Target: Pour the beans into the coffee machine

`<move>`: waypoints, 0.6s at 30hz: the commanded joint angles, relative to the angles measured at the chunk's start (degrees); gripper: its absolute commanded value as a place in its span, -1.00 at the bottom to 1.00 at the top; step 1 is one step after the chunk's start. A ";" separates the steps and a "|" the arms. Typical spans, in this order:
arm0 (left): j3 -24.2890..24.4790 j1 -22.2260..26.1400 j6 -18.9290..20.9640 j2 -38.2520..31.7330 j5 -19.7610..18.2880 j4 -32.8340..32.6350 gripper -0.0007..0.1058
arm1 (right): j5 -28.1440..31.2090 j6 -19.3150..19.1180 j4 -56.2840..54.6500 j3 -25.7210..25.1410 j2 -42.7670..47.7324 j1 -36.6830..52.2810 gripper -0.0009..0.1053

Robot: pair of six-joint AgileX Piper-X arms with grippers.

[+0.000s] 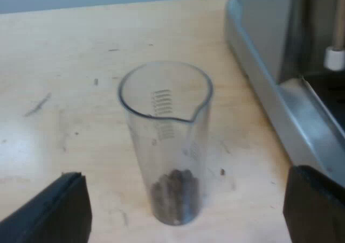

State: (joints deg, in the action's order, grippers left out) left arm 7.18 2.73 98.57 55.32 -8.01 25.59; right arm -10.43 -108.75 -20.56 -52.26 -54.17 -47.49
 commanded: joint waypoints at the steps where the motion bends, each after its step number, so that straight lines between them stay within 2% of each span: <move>1: 0.00 0.08 0.59 2.47 1.02 4.66 0.65 | -0.01 -0.32 0.66 -0.39 0.21 -0.12 0.50; 8: 0.14 0.08 0.59 11.92 1.01 14.22 0.65 | -0.01 -0.32 0.66 -0.39 0.21 -0.12 0.50; 12: 2.03 0.08 0.59 18.72 1.01 19.30 0.65 | -0.01 -0.32 0.66 -0.39 0.21 -0.12 0.50; 18: 5.49 0.08 0.59 24.80 0.89 19.78 0.65 | -0.01 -0.32 0.66 -0.39 0.21 -0.12 0.50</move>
State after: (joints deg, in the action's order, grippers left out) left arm 12.14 2.73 98.57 80.13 -7.26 44.21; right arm -10.43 -108.64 -20.43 -52.26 -54.17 -47.49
